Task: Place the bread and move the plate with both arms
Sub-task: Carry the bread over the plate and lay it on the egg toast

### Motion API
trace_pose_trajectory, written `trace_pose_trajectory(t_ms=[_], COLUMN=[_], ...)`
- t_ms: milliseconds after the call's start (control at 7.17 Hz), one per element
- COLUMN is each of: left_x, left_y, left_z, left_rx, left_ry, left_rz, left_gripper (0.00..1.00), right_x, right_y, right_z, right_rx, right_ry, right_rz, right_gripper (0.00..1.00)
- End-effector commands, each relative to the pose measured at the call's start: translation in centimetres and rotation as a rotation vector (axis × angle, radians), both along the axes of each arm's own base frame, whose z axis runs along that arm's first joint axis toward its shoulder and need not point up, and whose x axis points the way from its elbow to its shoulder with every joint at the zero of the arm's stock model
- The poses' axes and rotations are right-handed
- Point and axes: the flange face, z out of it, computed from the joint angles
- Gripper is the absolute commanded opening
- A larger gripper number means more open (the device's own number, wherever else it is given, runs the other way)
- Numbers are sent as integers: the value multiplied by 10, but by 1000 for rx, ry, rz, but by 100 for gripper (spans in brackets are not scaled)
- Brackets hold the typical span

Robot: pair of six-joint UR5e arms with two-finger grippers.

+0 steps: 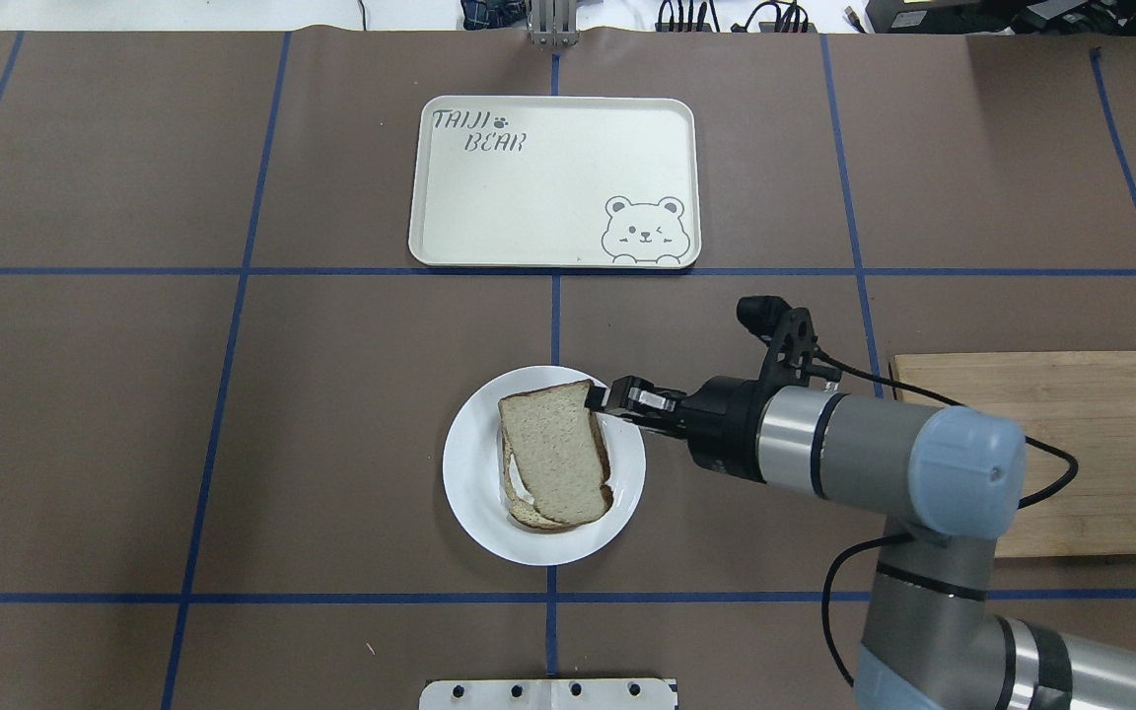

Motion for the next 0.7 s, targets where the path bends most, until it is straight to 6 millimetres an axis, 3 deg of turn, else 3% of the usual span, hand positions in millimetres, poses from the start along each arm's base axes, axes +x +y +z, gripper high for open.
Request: trace_pose_trajectory(t_ms=[0, 558], left_x=[1, 2], left_y=[0, 0], left_z=[0, 0], left_rx=[-4, -6], left_ry=[5, 18], left_rz=[2, 7], left_gripper=[99, 99], right_x=[-36, -58], right_y=[8, 15], right_z=[5, 31], right_rx=[-12, -27], right_ry=[44, 118], right_rz=[30, 96], right_gripper=[0, 0])
